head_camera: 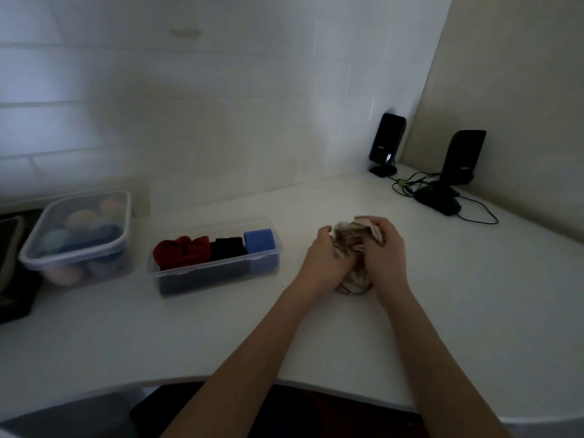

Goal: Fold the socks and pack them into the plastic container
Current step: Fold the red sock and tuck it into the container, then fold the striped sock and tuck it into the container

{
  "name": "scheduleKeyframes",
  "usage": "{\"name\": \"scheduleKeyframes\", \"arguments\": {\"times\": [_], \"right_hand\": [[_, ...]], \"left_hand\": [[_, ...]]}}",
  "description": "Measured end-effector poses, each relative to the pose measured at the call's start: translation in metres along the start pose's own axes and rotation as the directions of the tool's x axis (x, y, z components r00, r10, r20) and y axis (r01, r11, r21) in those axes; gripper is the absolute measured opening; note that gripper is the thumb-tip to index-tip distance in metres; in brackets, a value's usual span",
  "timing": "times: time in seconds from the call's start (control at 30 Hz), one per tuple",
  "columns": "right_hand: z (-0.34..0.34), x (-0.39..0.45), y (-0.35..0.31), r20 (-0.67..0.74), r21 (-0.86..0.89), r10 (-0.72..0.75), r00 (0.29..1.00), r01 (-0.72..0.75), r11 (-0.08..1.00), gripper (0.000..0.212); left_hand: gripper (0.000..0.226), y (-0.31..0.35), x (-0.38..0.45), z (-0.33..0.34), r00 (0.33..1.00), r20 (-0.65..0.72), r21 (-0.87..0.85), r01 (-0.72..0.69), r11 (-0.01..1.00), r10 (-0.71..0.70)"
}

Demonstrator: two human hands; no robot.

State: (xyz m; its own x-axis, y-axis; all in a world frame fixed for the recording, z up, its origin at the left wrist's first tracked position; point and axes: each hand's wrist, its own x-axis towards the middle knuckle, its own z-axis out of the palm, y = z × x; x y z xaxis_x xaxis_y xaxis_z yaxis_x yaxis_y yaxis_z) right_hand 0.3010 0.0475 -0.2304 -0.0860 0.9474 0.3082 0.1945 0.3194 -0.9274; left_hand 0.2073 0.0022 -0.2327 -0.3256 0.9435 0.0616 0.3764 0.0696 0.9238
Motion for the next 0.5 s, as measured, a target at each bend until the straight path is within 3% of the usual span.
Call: {"name": "scheduleKeyframes", "arguments": {"times": [0.17,0.3,0.4,0.47,0.5], "right_hand": [[0.003,0.003,-0.02,-0.015,0.39,0.088,0.996,-0.075,0.918,0.018],[0.022,0.01,-0.037,-0.057,0.29,0.028,0.998,-0.01,0.957,0.019],[0.049,0.022,-0.047,0.061,0.366,0.094,0.994,-0.11,0.924,0.027],[0.065,0.029,-0.055,0.183,0.497,0.19,0.965,-0.257,0.829,0.026],[0.073,0.031,-0.058,0.26,0.554,0.222,0.94,-0.333,0.763,0.024]], "left_hand": [[0.021,0.007,-0.003,-0.017,0.996,0.088,-0.37,0.057,0.927,-0.026],[0.011,0.013,-0.015,-0.04,1.0,0.002,-0.338,0.027,0.941,-0.028],[0.011,0.012,-0.017,-0.077,0.991,-0.128,-0.345,-0.004,0.939,-0.043],[0.02,0.012,-0.017,-0.108,0.988,-0.141,-0.493,-0.012,0.87,-0.066],[0.024,0.013,-0.017,-0.124,0.99,-0.114,-0.613,-0.006,0.79,-0.081]]}}
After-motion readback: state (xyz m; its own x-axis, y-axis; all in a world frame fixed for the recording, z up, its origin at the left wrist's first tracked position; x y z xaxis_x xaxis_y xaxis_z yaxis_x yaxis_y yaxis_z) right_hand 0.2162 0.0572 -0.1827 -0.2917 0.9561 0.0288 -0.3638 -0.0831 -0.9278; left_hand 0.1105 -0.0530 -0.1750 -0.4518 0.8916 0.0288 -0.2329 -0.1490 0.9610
